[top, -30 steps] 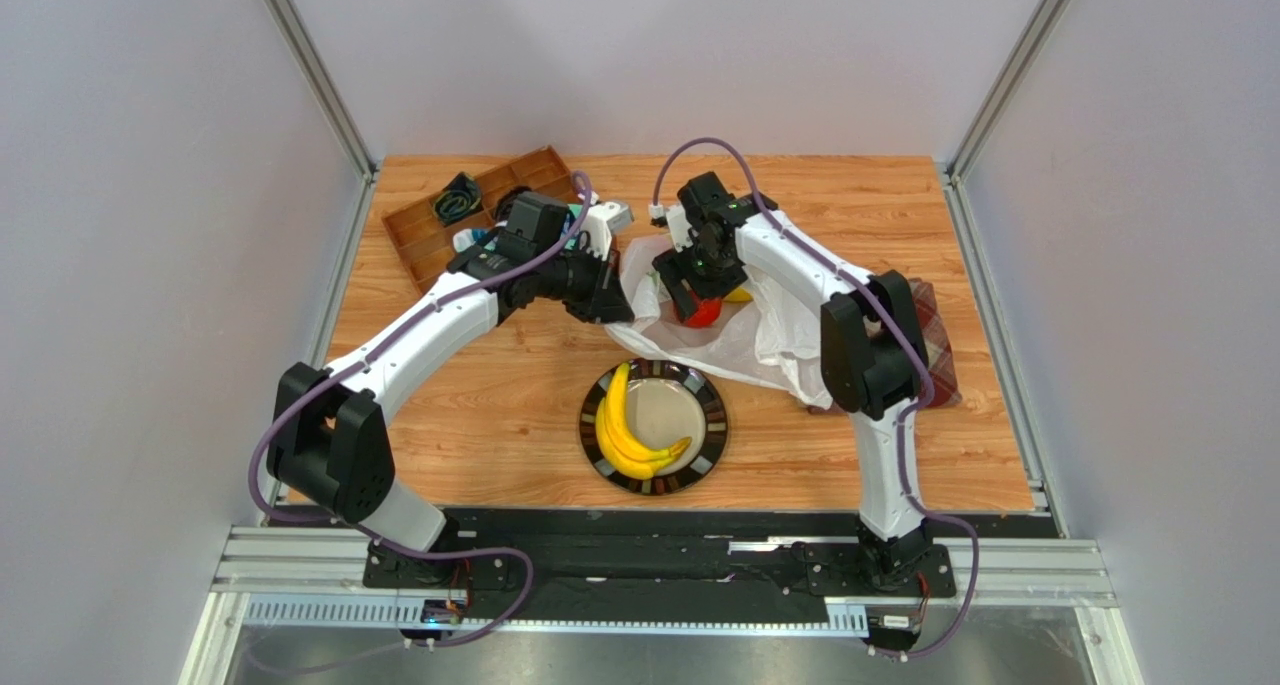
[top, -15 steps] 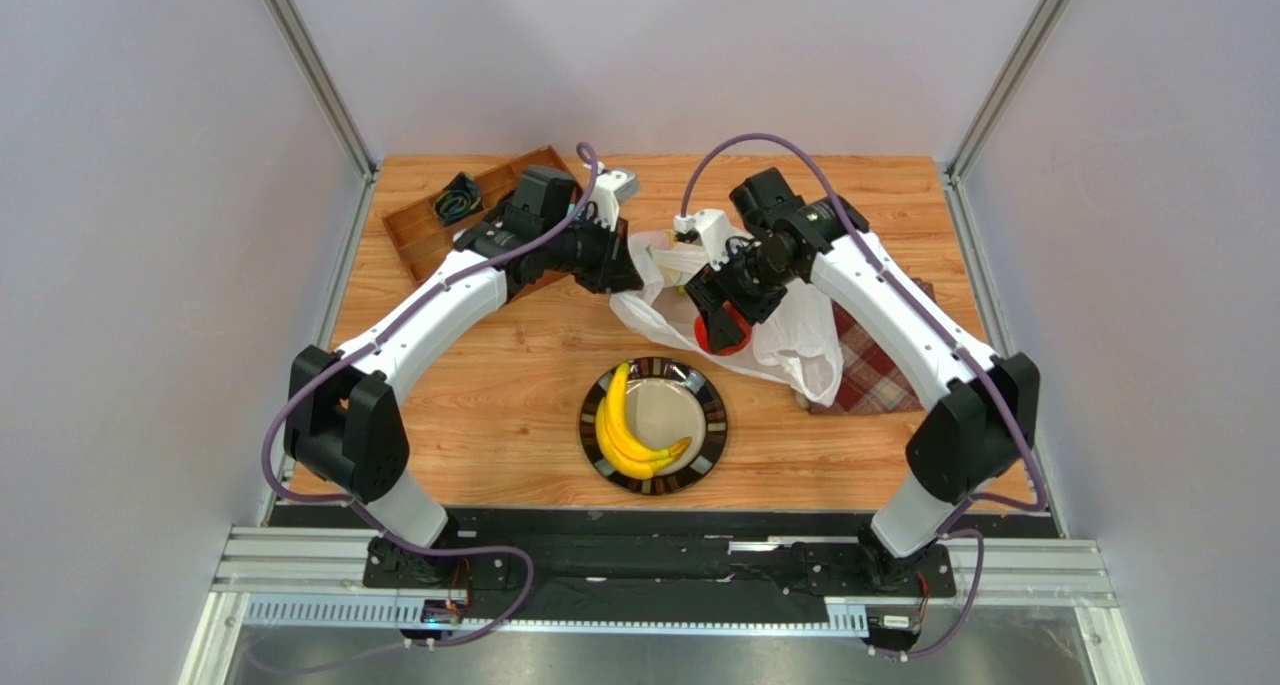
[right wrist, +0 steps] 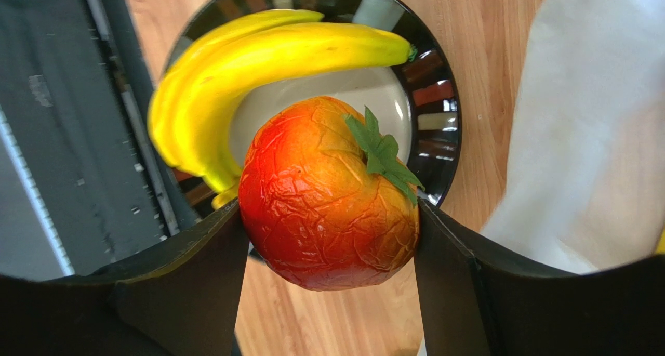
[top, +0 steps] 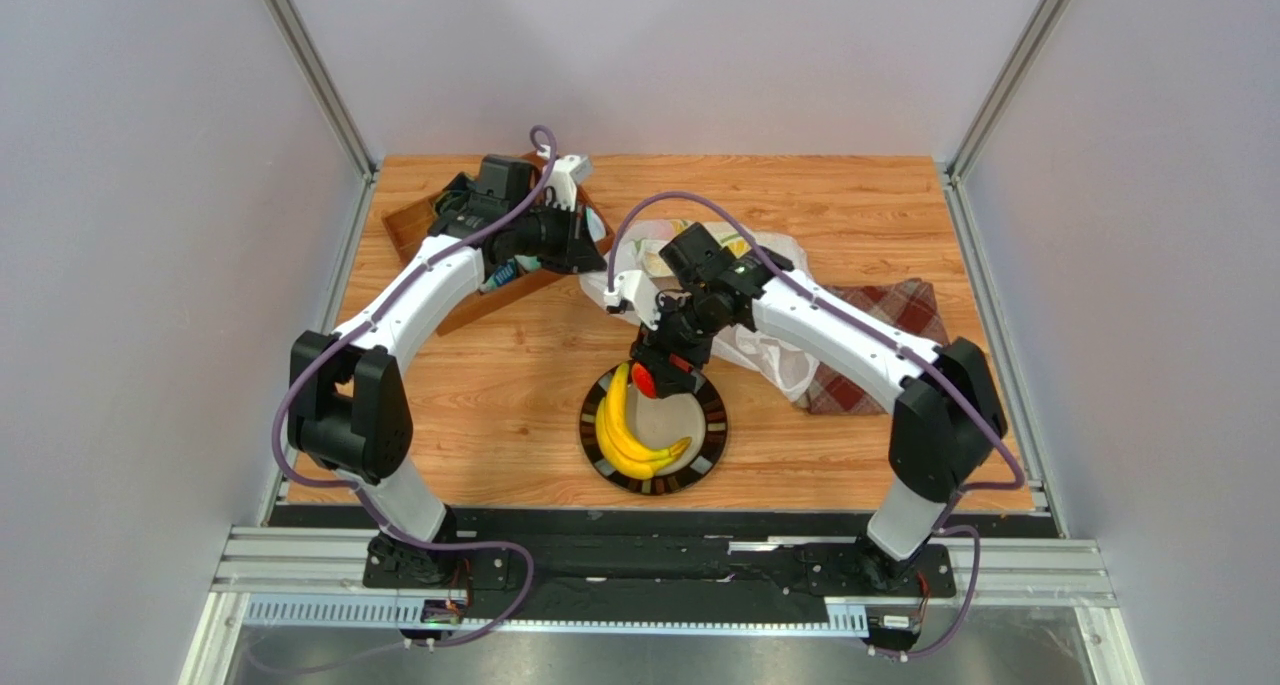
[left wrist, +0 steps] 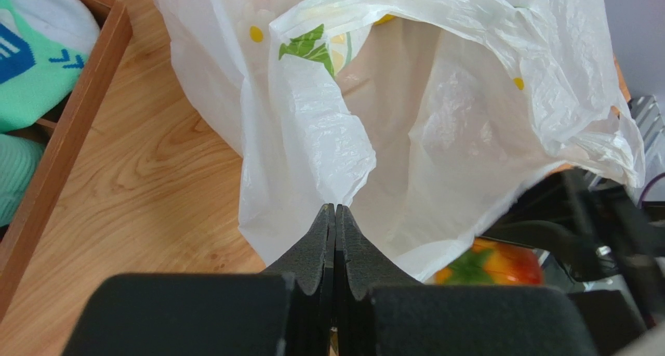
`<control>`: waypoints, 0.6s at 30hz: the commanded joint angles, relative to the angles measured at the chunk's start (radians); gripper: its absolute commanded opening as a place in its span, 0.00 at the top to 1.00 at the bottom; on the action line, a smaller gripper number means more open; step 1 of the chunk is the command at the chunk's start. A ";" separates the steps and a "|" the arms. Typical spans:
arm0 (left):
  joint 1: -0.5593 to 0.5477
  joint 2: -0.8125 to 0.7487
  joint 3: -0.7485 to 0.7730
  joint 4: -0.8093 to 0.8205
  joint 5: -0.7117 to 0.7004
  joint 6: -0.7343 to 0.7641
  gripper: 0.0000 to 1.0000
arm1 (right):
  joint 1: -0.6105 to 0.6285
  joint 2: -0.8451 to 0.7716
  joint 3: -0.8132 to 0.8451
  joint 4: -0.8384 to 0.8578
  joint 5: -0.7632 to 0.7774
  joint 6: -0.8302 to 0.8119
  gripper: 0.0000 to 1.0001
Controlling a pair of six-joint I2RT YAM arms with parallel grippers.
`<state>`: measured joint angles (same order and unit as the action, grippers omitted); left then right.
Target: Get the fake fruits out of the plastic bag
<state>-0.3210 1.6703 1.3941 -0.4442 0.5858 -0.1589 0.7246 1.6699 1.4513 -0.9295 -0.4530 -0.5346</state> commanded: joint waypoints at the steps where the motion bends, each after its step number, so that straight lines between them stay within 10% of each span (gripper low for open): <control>1: -0.016 -0.055 0.016 0.041 0.040 -0.014 1.00 | 0.028 0.068 0.000 0.142 0.095 -0.001 0.41; 7: -0.016 -0.081 -0.018 0.042 0.029 -0.010 1.00 | 0.041 0.183 0.014 0.130 0.096 0.013 0.38; 11: -0.016 -0.083 -0.023 0.041 0.031 -0.014 1.00 | 0.047 0.189 0.041 0.103 0.016 0.033 0.00; 18: -0.016 -0.069 -0.047 0.051 0.031 -0.007 1.00 | 0.000 -0.056 0.049 -0.014 0.010 -0.033 0.00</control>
<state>-0.3378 1.6287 1.3716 -0.4282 0.6022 -0.1631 0.7593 1.8183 1.4433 -0.8772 -0.4103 -0.5243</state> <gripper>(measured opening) 0.007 0.998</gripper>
